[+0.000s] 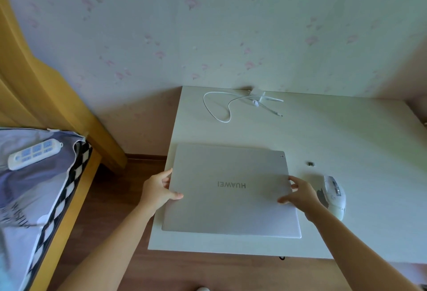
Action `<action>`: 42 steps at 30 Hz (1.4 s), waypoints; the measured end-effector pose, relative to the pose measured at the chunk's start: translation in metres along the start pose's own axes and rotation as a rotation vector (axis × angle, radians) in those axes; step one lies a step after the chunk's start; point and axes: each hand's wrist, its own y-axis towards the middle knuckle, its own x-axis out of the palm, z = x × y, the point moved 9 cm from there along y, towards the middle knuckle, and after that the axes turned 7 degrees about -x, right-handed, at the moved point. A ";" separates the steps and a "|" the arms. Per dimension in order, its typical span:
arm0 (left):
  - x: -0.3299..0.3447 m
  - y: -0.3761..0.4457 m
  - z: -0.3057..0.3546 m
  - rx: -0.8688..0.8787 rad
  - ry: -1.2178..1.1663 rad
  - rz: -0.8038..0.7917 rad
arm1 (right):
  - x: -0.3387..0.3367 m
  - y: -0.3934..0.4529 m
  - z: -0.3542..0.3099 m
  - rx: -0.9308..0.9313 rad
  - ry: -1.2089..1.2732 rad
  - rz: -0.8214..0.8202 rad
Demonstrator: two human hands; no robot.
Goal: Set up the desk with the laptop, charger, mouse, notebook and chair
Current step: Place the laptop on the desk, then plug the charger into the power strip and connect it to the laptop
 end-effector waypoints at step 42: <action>0.234 0.249 0.389 0.867 1.039 -0.142 | -0.075 0.211 -0.204 -0.267 0.254 0.072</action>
